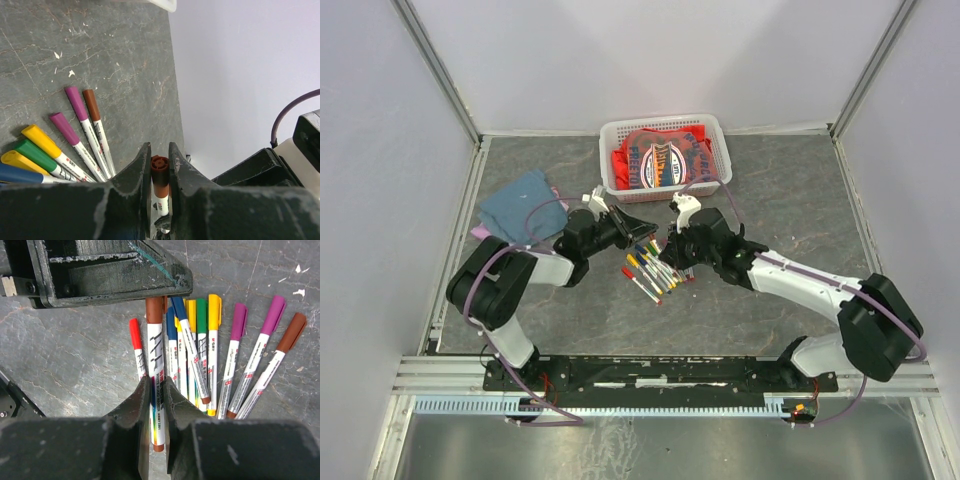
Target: Open the pen caps
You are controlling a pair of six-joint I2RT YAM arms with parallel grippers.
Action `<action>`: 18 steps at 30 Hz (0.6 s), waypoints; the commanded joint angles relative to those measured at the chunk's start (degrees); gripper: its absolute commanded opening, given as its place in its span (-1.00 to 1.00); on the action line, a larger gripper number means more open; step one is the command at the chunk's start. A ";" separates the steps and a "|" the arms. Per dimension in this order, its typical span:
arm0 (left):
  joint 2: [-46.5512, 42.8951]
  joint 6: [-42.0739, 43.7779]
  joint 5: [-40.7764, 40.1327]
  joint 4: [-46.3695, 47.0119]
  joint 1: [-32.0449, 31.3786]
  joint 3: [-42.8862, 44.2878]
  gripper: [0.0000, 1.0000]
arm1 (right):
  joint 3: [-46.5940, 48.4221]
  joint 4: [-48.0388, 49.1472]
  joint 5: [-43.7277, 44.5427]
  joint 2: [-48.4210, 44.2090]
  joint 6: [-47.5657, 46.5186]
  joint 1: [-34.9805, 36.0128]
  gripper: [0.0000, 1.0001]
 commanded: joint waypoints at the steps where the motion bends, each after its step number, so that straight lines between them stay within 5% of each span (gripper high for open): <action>1: -4.10 3.04 -5.11 -1.27 4.82 2.04 -0.94 | -1.06 -6.33 0.76 -3.31 -1.75 0.01 -0.98; 10: -6.40 7.38 -6.62 -6.58 6.29 3.10 -0.94 | -3.47 -5.93 -0.72 -7.32 -0.87 -0.07 -0.98; 18: -5.21 2.04 -3.58 2.62 9.43 0.87 -0.94 | -7.12 -1.28 -3.54 -10.66 2.43 -0.25 -0.98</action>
